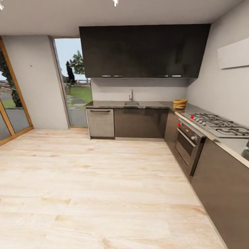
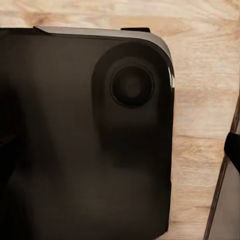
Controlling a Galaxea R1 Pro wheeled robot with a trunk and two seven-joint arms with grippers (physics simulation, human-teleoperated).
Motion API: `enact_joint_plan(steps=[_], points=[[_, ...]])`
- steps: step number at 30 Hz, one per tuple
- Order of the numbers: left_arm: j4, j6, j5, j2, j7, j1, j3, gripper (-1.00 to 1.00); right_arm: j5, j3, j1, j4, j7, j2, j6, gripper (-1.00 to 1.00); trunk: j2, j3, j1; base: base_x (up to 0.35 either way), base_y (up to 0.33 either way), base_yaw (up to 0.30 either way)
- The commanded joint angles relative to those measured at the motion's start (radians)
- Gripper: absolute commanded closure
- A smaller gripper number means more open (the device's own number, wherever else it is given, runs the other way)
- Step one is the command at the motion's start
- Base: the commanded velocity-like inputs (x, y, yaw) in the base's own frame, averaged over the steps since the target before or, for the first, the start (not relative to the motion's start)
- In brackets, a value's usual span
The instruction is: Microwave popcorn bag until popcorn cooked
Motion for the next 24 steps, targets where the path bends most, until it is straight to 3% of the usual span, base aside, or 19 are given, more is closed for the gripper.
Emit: enact_joint_plan(steps=[1,6,19,24], points=[[0.000,-0.002,0.005,0.000,0.000,0.000,0.001,-1.00,-0.002,0.000,0.000,0.000,0.000,0.001,-0.004,-1.00,0.000,-0.001,0.001,0.323,0.126,0.000],[0.000,-0.003,0.005,0.000,0.000,0.000,0.001,-1.00,0.003,0.002,0.000,0.000,0.000,0.008,-0.006,-1.00,0.000,-0.001,0.001,0.323,0.128,-0.080],[0.000,-0.005,0.005,0.000,0.000,0.000,0.002,-1.00,0.010,0.006,0.000,0.000,0.000,0.009,0.003,-1.00,0.000,-0.001,0.001,0.309,0.155,-0.235],[-0.001,-0.005,0.006,-0.001,0.000,0.000,0.003,-1.00,0.010,0.006,0.000,0.000,0.000,0.009,0.004,-1.00,0.000,-0.001,0.001,0.092,0.062,-0.242]])
